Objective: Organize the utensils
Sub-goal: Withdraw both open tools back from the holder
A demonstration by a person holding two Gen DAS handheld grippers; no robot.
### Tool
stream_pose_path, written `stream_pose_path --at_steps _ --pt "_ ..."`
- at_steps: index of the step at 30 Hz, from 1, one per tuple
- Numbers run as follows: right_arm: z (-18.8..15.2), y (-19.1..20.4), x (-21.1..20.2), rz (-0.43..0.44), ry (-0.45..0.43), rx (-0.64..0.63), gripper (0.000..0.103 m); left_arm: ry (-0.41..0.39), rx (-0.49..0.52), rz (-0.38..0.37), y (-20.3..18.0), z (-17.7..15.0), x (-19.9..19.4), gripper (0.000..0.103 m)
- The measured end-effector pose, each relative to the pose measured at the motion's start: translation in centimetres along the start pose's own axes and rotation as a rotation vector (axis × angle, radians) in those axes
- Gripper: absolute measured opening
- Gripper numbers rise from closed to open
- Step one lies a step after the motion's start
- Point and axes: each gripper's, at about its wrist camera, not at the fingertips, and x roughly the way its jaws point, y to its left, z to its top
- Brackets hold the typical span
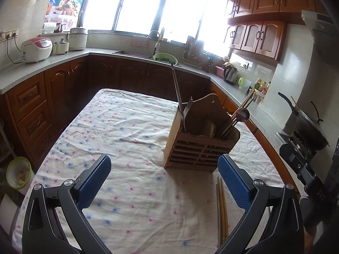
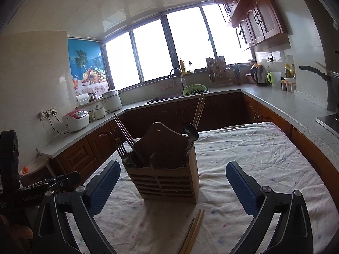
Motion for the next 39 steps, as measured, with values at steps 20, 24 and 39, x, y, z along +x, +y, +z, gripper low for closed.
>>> stream_pose_path --at_steps 20,24,39 --pt "-4.6 0.2 -8.3 0.098 0.003 0.080 0.101 -0.042 0.039 0.020 0.2 -5.8 -7.9 0.103" --pt "-5.3 0.2 -9.5 0.110 -0.001 0.082 0.101 -0.058 0.051 0.031 0.2 -6.7 -9.0 0.103" --pt "-2.7 1.8 -14.1 0.079 -0.100 -0.013 0.103 -0.165 0.115 0.071 -0.9 -6.9 -12.7 0.103"
